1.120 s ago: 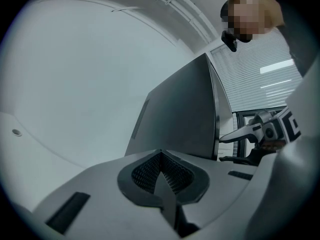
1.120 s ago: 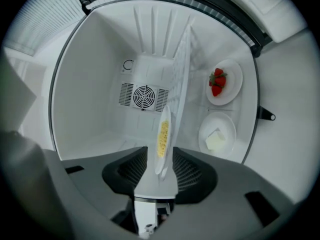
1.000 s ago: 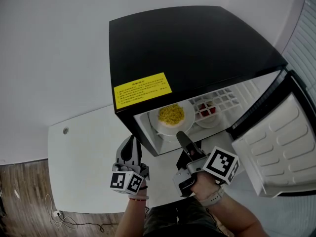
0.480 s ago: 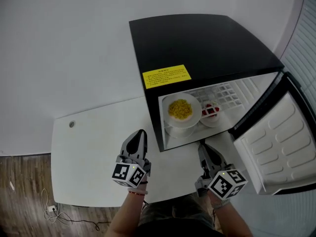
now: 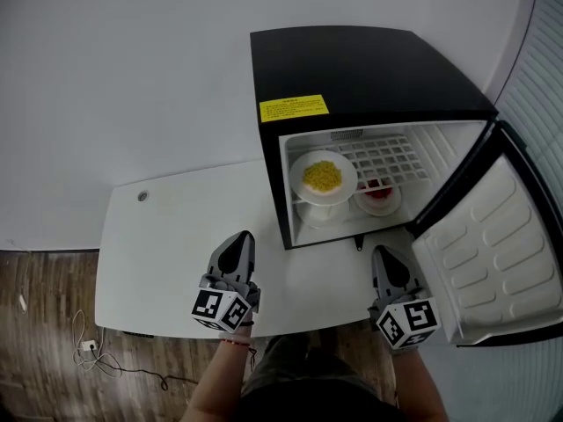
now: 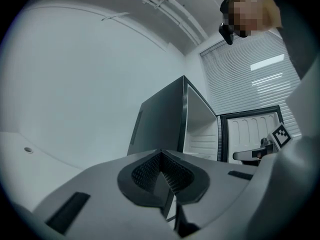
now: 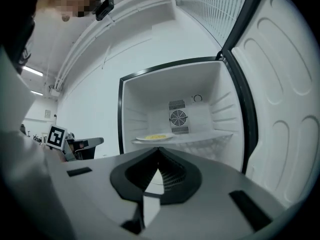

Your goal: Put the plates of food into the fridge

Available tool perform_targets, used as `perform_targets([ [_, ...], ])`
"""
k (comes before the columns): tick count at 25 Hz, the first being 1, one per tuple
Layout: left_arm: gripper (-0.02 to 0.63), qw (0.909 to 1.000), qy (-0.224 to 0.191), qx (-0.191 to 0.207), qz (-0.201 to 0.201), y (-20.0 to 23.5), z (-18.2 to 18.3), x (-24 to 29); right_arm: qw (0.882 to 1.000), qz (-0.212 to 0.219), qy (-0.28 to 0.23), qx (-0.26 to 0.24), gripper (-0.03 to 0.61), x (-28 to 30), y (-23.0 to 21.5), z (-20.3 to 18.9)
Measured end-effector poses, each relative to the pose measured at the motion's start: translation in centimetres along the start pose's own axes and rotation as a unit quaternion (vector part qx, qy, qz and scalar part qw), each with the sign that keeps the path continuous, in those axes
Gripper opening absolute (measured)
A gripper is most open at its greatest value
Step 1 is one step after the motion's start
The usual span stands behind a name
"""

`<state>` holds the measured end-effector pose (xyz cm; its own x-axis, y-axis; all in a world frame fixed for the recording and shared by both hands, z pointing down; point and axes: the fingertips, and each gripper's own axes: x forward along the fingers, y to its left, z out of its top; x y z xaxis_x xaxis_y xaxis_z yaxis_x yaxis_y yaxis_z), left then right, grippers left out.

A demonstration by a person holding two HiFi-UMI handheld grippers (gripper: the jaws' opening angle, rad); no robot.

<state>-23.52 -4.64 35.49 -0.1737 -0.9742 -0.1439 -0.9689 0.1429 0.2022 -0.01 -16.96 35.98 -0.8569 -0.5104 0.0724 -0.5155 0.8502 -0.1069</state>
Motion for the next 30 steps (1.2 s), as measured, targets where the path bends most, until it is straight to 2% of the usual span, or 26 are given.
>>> perform_targets([
  [7, 0.006, 0.9999, 0.005, 0.013, 0.003, -3.3, -0.2, -3.3, 1.0, 0.002, -0.001, -0.007, 0.005, -3.7, -0.3, -0.2],
  [17, 0.006, 0.9999, 0.011, 0.008, 0.0, -7.4, -1.2, -5.5, 1.0, -0.008, -0.006, -0.027, 0.005, -8.1, -1.1, -0.3],
  [23, 0.006, 0.9998, 0.018, 0.008, -0.005, -8.4, -1.3, -6.1, 0.997, -0.016, -0.016, -0.071, 0.005, -9.1, -0.5, 0.1],
  [30, 0.006, 0.9997, 0.017, 0.015, 0.0, -8.0, -0.3, -6.5, 0.996, -0.017, -0.025, -0.084, 0.005, -9.3, 0.2, 0.7],
])
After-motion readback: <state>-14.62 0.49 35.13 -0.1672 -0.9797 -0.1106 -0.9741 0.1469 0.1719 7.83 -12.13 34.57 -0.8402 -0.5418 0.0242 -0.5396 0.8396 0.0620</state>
